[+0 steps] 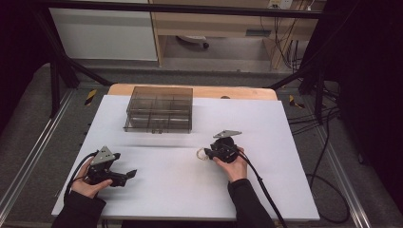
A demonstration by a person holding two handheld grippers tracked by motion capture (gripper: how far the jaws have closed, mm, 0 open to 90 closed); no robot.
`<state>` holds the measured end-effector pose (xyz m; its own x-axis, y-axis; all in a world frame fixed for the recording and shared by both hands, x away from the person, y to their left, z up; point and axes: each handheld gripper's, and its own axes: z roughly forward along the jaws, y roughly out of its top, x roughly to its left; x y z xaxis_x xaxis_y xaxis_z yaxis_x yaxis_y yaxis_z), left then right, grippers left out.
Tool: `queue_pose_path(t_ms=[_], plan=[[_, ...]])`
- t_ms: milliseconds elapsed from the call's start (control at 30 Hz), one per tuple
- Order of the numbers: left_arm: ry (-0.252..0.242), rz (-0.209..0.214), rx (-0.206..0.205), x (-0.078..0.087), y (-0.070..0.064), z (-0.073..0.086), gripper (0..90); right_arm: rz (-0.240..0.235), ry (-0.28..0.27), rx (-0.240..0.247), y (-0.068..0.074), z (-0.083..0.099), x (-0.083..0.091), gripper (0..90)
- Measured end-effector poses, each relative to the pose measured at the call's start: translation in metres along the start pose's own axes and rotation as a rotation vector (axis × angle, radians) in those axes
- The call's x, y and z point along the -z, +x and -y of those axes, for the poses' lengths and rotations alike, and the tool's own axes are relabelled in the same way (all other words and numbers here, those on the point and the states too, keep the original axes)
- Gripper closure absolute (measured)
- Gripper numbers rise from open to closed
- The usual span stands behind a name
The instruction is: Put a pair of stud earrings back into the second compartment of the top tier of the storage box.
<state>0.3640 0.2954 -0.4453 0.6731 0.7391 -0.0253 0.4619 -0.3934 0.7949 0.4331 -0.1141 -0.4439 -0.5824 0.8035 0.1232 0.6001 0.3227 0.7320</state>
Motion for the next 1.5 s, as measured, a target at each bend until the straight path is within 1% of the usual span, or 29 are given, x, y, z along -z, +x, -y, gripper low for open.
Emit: queue_pose_path(t_ms=[100,533,867,1100,1367,1500], plan=[[0.002,0.000,0.000,-0.0003,-0.0001,0.0001,3.9,-0.002,0.002,-0.007,0.0011,0.0003,-0.0015,69.5],[0.003,0.001,0.000,-0.0009,-0.0003,0.0003,3.8,0.009,0.022,0.007,0.0038,0.0010,-0.0068,78.0],[0.006,0.002,-0.002,-0.0012,-0.0002,0.0006,3.9,0.019,0.027,0.004,0.0038,0.0007,-0.0065,85.3],[0.005,0.002,0.000,-0.0010,-0.0002,0.0006,3.9,0.018,0.033,-0.001,0.0035,0.0006,-0.0056,86.6],[0.004,0.003,0.000,-0.0009,-0.0002,0.0006,3.9,0.007,0.024,-0.004,0.0041,-0.0009,-0.0024,87.2],[0.004,0.004,-0.001,-0.0009,-0.0002,0.0006,3.9,0.006,0.020,0.003,0.0033,-0.0019,0.0002,87.3]])
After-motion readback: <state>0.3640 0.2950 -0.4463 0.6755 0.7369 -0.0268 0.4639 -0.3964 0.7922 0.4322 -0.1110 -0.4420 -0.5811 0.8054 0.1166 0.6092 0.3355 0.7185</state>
